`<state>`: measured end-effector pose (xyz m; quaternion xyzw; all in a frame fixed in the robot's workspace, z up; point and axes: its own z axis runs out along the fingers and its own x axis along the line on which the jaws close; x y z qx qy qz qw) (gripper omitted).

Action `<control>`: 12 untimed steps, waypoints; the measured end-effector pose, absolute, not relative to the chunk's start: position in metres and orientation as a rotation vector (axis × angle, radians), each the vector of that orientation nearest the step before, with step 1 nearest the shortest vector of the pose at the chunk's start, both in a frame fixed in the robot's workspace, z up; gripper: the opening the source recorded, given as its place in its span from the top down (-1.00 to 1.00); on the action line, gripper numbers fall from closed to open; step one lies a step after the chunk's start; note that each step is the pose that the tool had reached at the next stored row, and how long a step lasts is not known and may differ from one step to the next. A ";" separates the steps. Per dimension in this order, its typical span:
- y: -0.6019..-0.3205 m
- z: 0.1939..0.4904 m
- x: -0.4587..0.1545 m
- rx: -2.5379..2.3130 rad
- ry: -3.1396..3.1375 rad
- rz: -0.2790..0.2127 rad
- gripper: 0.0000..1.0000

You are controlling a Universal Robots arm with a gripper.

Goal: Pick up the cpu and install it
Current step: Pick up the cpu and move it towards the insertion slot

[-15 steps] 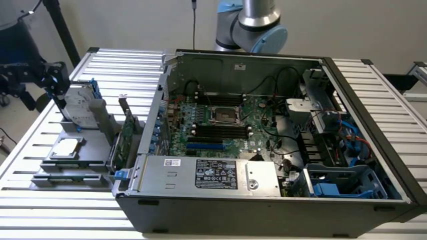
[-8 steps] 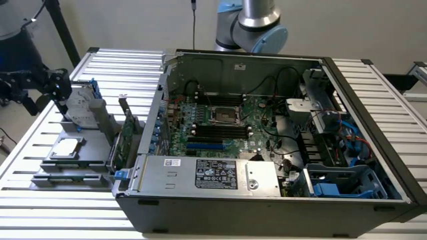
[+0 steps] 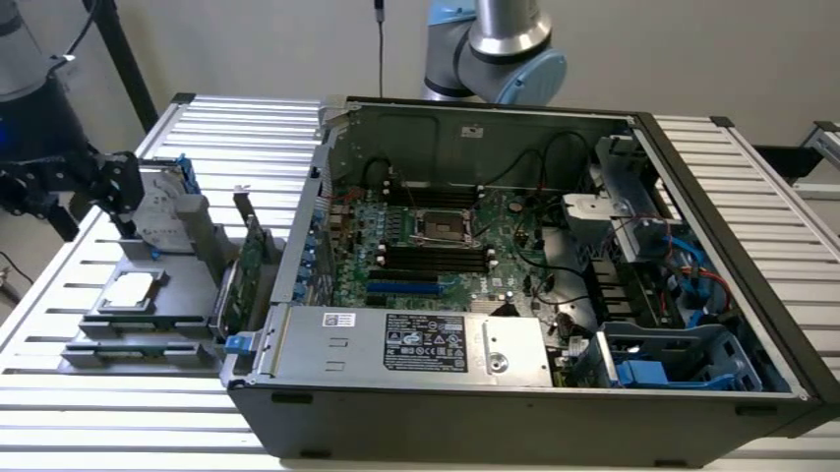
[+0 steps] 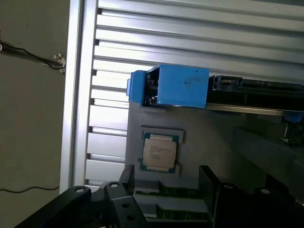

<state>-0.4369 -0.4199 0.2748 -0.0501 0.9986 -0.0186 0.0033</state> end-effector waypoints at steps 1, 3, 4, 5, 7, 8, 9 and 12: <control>-0.421 0.273 -0.437 -0.157 3.131 -0.058 -0.31; -0.423 0.270 -0.436 -0.157 3.132 -0.058 -0.31; -0.424 0.268 -0.435 -0.157 3.133 -0.057 -0.31; -0.425 0.266 -0.434 -0.157 3.134 -0.057 -0.31; -0.426 0.263 -0.433 -0.157 3.136 -0.057 -0.31; -0.426 0.262 -0.433 -0.157 3.137 -0.056 -0.31; -0.427 0.261 -0.432 -0.158 3.139 -0.056 -0.31; -0.429 0.257 -0.431 -0.158 3.144 -0.055 -0.31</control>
